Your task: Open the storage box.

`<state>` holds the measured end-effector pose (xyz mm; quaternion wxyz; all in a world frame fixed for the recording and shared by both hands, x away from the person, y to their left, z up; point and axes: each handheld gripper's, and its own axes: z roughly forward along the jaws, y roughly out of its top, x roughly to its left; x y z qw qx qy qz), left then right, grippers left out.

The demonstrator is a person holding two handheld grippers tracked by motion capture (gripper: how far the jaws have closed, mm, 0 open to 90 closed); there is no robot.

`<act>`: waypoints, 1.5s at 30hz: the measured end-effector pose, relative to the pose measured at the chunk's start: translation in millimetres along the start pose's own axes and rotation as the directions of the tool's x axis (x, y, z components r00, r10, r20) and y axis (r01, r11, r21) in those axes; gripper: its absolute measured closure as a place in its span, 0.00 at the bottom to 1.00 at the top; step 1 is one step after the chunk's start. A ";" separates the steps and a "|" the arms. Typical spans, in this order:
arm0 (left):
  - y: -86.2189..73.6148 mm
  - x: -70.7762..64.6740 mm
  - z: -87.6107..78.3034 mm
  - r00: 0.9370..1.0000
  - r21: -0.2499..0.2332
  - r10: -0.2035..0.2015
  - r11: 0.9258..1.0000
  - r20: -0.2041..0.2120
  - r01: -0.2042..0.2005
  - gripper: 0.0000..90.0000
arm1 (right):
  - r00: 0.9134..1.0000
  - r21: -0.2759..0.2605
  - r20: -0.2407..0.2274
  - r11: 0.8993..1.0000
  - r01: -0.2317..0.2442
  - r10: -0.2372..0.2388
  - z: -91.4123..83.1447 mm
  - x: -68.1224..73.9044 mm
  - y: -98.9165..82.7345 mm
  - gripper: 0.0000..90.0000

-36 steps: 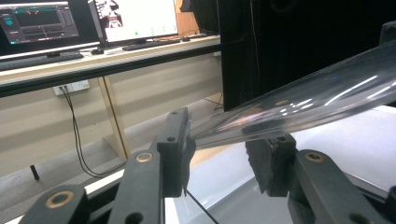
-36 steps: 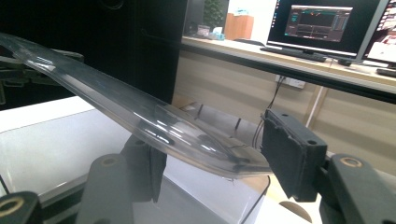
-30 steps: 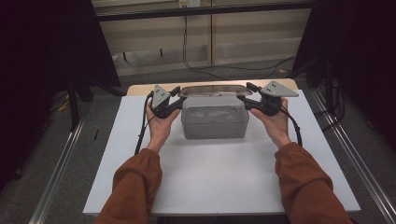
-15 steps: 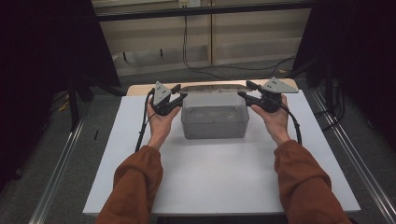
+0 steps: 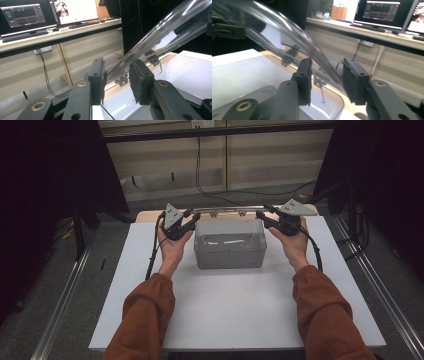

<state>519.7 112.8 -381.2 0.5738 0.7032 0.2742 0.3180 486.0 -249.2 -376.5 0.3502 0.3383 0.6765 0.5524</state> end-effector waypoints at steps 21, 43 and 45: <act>5.4 5.2 12.6 0.999 0.015 -0.032 0.999 -0.003 0.032 0.74 | 0.992 0.052 -0.020 0.991 -0.123 0.124 23.9 -18.5 -3.9 0.67; 6.8 14.3 28.2 0.998 0.023 -0.065 0.998 -0.009 0.065 0.75 | 0.993 0.099 -0.010 0.988 -0.115 0.117 46.0 -23.7 7.4 0.64; 6.7 16.7 29.4 0.998 0.032 -0.056 0.998 -0.009 0.057 0.75 | 0.993 0.100 -0.009 0.989 -0.114 0.115 46.9 -24.3 7.8 0.64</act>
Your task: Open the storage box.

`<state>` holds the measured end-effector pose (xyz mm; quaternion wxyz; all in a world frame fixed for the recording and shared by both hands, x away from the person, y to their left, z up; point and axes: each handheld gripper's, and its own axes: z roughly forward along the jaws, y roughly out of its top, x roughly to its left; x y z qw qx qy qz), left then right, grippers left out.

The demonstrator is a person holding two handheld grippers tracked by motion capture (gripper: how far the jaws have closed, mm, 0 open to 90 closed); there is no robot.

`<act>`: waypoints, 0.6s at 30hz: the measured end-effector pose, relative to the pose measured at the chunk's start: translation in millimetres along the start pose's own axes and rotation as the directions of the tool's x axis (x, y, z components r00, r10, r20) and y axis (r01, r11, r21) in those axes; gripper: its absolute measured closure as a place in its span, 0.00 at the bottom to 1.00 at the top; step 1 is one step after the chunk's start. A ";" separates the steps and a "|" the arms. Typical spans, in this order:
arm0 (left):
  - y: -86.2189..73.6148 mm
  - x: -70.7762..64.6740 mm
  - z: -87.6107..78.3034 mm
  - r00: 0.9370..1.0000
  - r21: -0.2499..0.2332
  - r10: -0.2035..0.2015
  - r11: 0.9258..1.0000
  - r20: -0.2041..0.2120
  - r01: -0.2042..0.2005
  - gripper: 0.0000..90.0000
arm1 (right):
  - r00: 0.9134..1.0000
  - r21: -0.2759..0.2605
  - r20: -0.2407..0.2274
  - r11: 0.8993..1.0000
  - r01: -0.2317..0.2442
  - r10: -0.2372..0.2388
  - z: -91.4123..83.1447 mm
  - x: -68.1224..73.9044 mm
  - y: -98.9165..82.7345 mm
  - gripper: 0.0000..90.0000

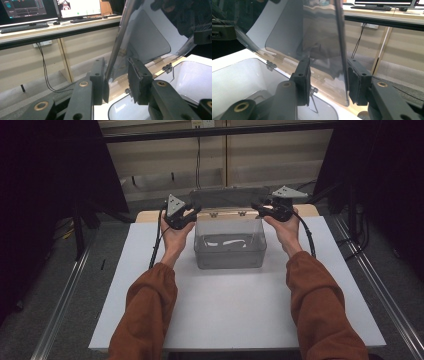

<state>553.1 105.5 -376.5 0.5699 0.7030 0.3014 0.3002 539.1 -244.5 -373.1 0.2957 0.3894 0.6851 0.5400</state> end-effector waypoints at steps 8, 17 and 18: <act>-4.8 11.5 10.8 1.000 0.039 0.003 0.999 -0.014 -0.003 0.74 | 1.000 -0.013 0.010 1.000 0.000 0.000 1.9 -2.8 1.9 0.68; -16.2 17.7 17.6 0.998 0.057 -0.054 0.997 0.013 0.053 0.80 | 1.000 -0.028 0.016 1.000 -0.014 0.014 3.7 -6.2 0.2 0.71; -16.9 19.1 17.9 0.998 0.065 -0.052 0.997 0.019 0.051 0.80 | 1.000 -0.028 0.016 0.999 -0.018 0.018 3.6 -6.9 -0.1 0.71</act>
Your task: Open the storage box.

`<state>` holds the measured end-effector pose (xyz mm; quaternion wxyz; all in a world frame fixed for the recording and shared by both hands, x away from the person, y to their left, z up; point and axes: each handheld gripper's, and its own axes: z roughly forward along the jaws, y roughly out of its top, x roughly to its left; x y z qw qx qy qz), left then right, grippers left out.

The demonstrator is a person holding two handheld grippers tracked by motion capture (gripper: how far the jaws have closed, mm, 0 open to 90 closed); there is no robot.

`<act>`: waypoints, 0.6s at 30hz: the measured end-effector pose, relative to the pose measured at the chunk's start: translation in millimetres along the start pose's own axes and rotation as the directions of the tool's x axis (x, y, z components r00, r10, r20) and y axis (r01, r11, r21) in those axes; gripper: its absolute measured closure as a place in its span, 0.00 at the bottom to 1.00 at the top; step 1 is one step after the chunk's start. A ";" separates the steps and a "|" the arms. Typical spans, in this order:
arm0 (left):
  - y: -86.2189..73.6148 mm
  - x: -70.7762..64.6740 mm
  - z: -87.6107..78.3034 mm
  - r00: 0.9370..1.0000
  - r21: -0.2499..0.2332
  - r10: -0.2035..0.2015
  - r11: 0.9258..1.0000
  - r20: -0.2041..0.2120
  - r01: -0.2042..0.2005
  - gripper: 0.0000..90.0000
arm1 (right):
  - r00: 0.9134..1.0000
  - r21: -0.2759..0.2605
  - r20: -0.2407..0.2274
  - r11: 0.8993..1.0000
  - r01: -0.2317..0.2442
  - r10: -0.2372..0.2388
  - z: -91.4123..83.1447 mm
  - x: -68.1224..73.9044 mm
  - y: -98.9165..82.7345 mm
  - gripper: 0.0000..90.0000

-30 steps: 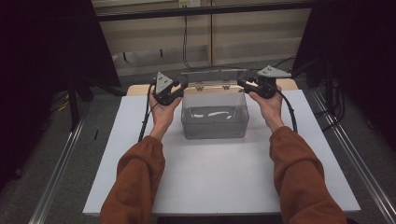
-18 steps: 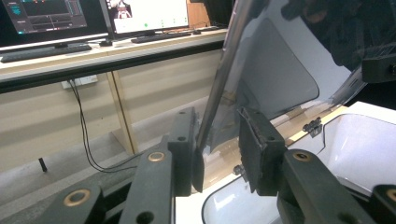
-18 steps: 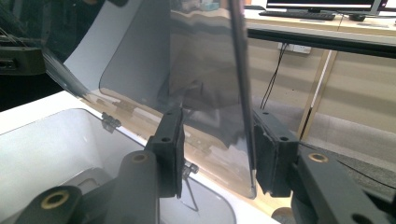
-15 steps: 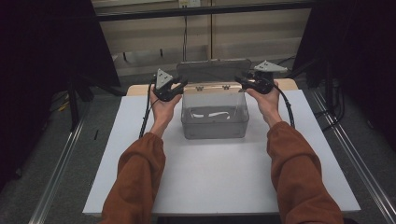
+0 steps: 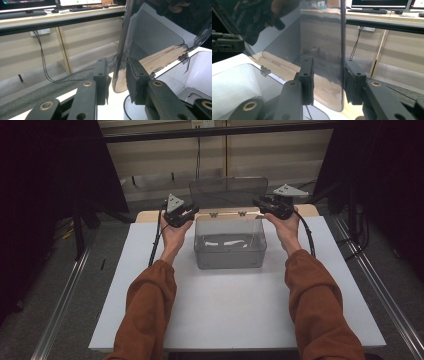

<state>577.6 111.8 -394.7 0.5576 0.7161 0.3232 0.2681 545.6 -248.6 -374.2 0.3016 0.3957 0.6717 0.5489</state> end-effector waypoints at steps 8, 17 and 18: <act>3.3 -1.6 6.8 1.000 0.012 0.011 1.000 0.015 -0.012 0.79 | 1.000 -0.008 -0.006 1.000 -0.015 0.015 1.0 -3.9 -1.9 0.74; 3.0 -0.5 13.7 0.999 0.023 0.029 0.999 0.033 -0.030 0.76 | 0.999 -0.010 -0.010 0.999 -0.035 0.035 3.1 -6.4 -4.8 0.74; 3.1 0.0 13.8 0.999 0.025 0.023 0.999 0.035 -0.024 0.75 | 0.999 -0.009 -0.014 0.999 -0.038 0.038 3.3 -6.7 -5.3 0.74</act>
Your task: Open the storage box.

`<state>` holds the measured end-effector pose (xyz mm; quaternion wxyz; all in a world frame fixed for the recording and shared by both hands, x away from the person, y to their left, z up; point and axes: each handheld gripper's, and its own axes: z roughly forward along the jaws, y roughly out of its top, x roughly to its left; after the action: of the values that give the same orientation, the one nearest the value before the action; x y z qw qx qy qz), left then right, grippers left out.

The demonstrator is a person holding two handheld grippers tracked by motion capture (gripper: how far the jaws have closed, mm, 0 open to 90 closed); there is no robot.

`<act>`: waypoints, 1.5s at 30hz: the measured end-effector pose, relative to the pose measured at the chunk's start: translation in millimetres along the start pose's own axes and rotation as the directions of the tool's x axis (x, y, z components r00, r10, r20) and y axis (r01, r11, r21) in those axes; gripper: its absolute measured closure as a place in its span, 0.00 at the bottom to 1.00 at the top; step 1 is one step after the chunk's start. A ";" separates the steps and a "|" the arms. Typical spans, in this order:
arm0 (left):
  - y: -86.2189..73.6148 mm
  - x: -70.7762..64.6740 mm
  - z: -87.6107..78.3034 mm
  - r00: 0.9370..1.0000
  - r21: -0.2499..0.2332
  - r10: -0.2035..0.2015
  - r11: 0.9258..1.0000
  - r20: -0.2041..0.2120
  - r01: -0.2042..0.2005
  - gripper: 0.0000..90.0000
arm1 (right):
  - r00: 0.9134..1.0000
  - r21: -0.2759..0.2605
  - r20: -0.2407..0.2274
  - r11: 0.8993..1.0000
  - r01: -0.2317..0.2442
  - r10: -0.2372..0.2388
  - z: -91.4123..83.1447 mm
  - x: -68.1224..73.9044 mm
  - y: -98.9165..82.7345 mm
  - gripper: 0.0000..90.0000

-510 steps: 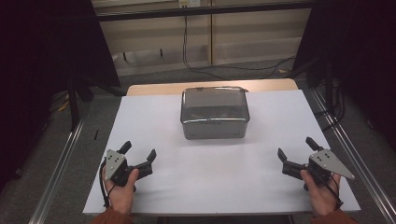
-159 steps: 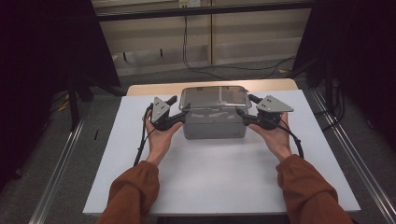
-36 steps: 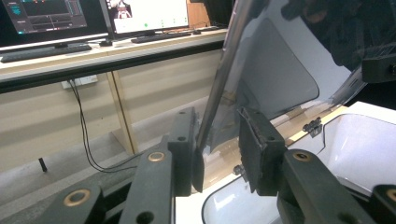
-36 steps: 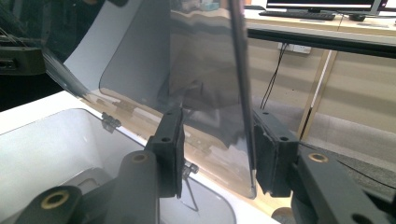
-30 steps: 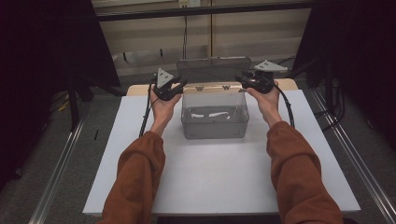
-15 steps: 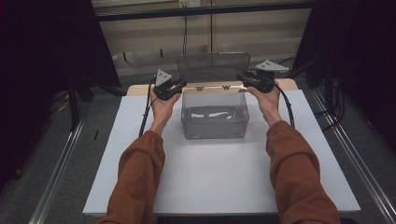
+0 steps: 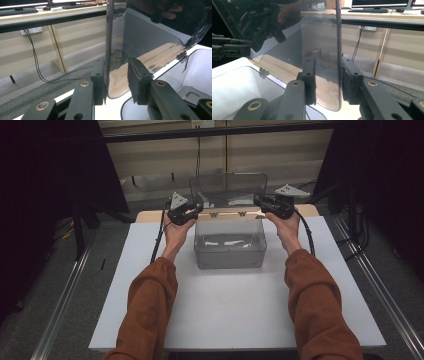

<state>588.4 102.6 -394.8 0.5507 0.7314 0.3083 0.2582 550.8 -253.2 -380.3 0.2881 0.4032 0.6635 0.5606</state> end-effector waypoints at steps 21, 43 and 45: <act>3.7 4.4 3.7 0.998 0.031 -0.062 0.998 0.007 0.062 0.79 | 0.997 0.023 -0.007 0.997 -0.073 0.073 15.7 -10.6 -20.6 0.75; 2.7 9.4 13.6 0.987 0.084 -0.161 0.983 0.005 0.160 0.76 | 0.996 0.057 0.005 0.995 -0.085 0.085 21.0 -13.5 -18.5 0.79; 3.3 9.7 13.9 0.985 0.076 -0.175 0.982 0.007 0.174 0.76 | 0.996 0.058 0.004 0.994 -0.090 0.090 21.2 -13.8 -18.6 0.79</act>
<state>605.6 100.1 -394.9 0.5452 0.7237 0.3769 0.1923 571.5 -255.1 -403.8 0.2513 0.4414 0.6603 0.5532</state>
